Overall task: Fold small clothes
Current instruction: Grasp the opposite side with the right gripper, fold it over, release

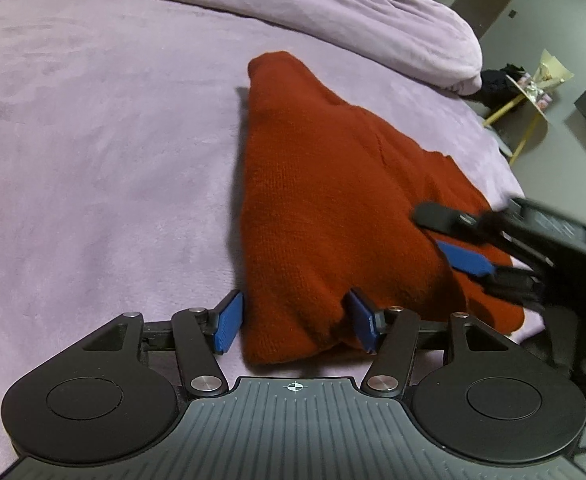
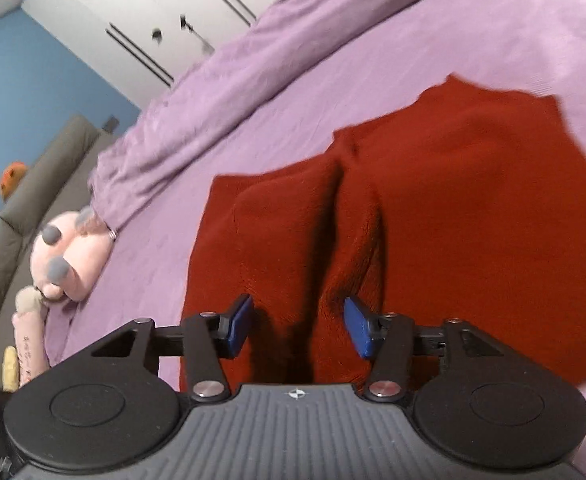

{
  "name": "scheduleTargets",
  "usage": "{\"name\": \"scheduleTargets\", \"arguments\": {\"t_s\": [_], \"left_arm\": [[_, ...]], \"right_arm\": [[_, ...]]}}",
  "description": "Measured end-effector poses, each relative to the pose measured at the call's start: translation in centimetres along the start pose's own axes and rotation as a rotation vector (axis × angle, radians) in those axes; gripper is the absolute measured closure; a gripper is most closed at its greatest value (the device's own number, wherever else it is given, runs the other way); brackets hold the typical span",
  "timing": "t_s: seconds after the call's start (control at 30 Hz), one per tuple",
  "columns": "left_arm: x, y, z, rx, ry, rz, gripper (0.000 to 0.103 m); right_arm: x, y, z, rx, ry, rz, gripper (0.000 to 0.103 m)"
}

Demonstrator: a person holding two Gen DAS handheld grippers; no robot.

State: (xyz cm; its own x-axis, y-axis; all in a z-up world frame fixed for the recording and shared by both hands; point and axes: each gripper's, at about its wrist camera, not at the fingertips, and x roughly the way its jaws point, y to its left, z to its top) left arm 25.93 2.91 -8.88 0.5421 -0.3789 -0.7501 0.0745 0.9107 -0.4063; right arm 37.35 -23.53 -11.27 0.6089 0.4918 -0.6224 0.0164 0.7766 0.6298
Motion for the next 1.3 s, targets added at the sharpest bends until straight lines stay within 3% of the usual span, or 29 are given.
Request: {"name": "scheduleTargets", "arguments": {"t_s": [0.03, 0.1, 0.13, 0.3, 0.37, 0.43, 0.53, 0.67, 0.73, 0.8, 0.9, 0.93, 1.03, 1.1, 1.13, 1.17, 1.23, 1.3], "left_arm": [[-0.3, -0.1, -0.1, 0.002, -0.001, 0.002, 0.04], [-0.3, -0.3, 0.0, 0.007, -0.006, 0.007, 0.04], [-0.7, -0.3, 0.1, 0.011, -0.01, 0.005, 0.04], [-2.9, -0.4, 0.6, 0.009, -0.098, 0.002, 0.041], [-2.1, -0.6, 0.6, 0.026, -0.081, 0.017, 0.043], [-0.7, -0.4, 0.4, 0.005, -0.028, 0.001, 0.042], [0.7, -0.1, -0.1, -0.012, 0.008, -0.004, 0.041], [0.4, 0.3, -0.1, -0.01, 0.001, -0.006, 0.041], [0.5, 0.4, -0.1, -0.016, 0.003, -0.007, 0.041], [0.5, 0.0, -0.1, -0.007, -0.002, 0.001, 0.041], [0.5, -0.3, -0.3, 0.001, -0.007, 0.014, 0.041], [0.5, -0.3, -0.3, 0.001, -0.006, 0.016, 0.041], [0.6, -0.4, -0.1, -0.007, 0.001, 0.016, 0.04], [0.6, -0.4, -0.1, -0.006, 0.004, 0.016, 0.04], [0.5, -0.4, -0.1, 0.0, 0.002, 0.02, 0.038], [0.3, -0.6, -0.2, 0.013, -0.001, 0.028, 0.036], [-0.3, -1.0, -0.6, 0.055, -0.005, 0.041, 0.032], [-1.0, -1.3, -1.3, 0.092, -0.007, 0.017, 0.03]], "right_arm": [[0.7, 0.4, 0.1, -0.007, 0.003, 0.014, 0.054], [1.4, 1.4, 0.1, -0.051, 0.003, 0.01, 0.072], [1.5, 1.7, 0.1, -0.085, 0.005, -0.003, 0.092], [-1.1, 2.5, -0.1, -0.201, -0.071, -0.091, 0.093], [-1.6, 2.9, -0.6, -0.258, -0.104, -0.153, 0.093], [-0.3, 3.0, -1.5, -0.339, -0.074, -0.244, 0.092], [0.2, 1.4, -1.8, -0.333, -0.046, -0.229, 0.09], [-3.0, -0.7, -0.9, -0.243, -0.117, -0.127, 0.065], [-3.8, -2.6, -0.3, -0.141, -0.097, -0.104, 0.058], [-3.6, -4.9, 0.2, 0.011, -0.052, -0.041, 0.057], [-2.6, -7.0, 0.7, 0.182, -0.029, 0.102, 0.04], [-2.0, -6.9, 0.9, 0.201, -0.022, 0.135, 0.034], [-0.5, -5.6, 1.2, 0.204, -0.003, 0.189, 0.033], [0.7, -4.0, 1.5, 0.152, 0.013, 0.173, 0.037], [1.1, -3.3, 1.5, 0.116, 0.014, 0.149, 0.049], [1.4, -2.3, 1.6, 0.064, 0.014, 0.103, 0.069], [2.1, -0.9, 2.0, -0.013, 0.024, 0.043, 0.082], [1.6, 0.4, 2.3, -0.121, 0.009, -0.025, 0.085]]}}
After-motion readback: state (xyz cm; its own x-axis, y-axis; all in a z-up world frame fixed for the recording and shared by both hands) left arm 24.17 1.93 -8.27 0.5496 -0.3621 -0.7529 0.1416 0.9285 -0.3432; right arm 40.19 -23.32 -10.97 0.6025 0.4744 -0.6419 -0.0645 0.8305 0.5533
